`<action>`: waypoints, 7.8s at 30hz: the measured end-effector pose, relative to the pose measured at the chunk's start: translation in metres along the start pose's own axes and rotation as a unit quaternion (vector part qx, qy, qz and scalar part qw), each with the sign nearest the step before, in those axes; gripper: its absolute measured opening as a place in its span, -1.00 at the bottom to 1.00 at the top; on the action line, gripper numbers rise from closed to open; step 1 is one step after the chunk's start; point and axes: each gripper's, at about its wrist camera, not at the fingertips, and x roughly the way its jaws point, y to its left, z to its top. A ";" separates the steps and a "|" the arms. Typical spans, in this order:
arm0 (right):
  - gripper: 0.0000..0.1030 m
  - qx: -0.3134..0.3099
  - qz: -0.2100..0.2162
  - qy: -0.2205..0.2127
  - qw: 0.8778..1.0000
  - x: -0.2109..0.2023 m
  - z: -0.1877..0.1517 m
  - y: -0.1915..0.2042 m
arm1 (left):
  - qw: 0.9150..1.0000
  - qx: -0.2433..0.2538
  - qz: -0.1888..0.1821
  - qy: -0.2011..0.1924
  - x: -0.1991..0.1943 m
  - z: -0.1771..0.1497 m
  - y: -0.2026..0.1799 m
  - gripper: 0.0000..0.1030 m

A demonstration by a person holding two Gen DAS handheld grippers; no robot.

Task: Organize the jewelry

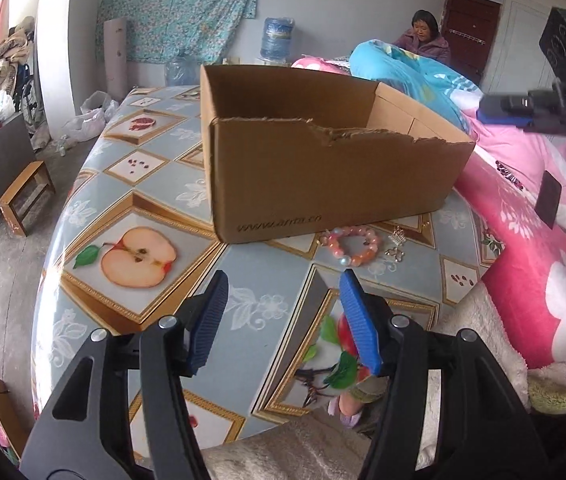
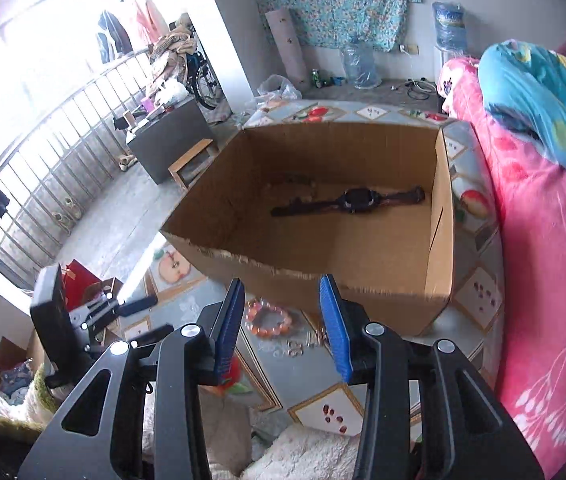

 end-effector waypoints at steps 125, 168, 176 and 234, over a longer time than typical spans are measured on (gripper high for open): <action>-0.31 0.047 0.000 0.039 0.998 0.131 -0.067 -0.004 | 0.997 0.065 -0.008 0.034 0.068 -0.021 -0.055 -0.07; -0.80 -0.114 -0.061 0.076 0.989 0.136 -0.071 0.063 | 0.998 0.047 0.033 0.017 0.052 -0.032 -0.028 -0.01; -0.77 -0.075 -0.039 0.042 0.996 0.090 -0.074 0.034 | 0.998 0.051 0.040 0.026 0.054 -0.028 -0.036 0.00; 0.88 -0.015 -0.204 -0.003 0.979 0.072 -0.106 -0.046 | 0.991 -0.002 0.103 0.088 0.072 -0.013 -0.026 0.86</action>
